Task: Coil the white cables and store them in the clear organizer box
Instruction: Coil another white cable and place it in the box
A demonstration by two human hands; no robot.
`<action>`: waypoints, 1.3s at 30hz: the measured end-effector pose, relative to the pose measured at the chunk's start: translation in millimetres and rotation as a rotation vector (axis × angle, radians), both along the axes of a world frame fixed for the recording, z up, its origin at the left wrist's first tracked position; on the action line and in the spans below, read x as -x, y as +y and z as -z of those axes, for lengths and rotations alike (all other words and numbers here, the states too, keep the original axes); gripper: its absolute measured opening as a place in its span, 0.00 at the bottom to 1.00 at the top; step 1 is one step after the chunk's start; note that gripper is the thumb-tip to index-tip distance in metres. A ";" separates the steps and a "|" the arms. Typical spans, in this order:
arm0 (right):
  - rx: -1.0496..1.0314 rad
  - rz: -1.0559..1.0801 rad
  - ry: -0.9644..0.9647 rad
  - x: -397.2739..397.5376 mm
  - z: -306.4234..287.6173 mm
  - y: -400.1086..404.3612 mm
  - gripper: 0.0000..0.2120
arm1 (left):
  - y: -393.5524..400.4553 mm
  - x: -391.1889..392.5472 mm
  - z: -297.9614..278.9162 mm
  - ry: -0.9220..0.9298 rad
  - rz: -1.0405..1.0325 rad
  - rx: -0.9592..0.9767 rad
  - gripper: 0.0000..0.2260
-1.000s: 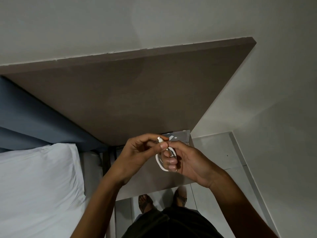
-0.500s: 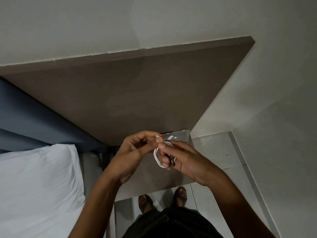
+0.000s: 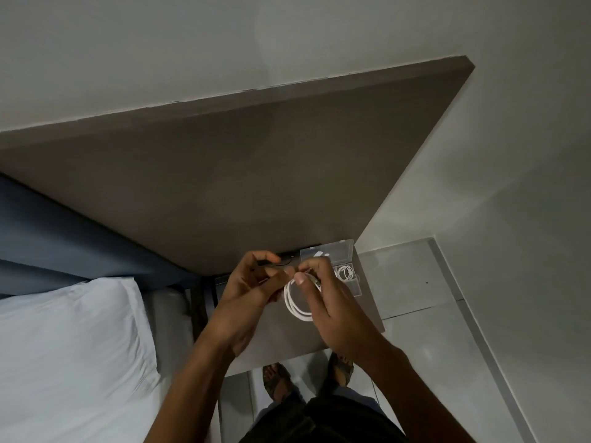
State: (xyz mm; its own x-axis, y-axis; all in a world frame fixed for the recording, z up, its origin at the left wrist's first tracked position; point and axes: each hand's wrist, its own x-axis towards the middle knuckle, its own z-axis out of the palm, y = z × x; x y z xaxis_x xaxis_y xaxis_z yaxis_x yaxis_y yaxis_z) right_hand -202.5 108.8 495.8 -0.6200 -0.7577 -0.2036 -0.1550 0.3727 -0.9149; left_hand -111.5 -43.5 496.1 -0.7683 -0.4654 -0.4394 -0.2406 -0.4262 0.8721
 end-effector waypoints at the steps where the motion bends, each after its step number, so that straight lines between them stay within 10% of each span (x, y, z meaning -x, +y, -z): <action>1: 0.018 0.019 0.023 1.5 6.0 1.8 0.09 | 2.8 1.4 4.9 -0.021 0.000 0.006 0.11; 23: -0.101 0.269 -0.299 94.2 289.3 94.4 0.08 | 80.0 127.3 261.1 -0.248 0.708 0.767 0.09; 39: -0.038 0.469 -0.335 128.3 507.4 85.1 0.11 | 47.2 183.1 499.7 -0.371 0.876 -0.076 0.15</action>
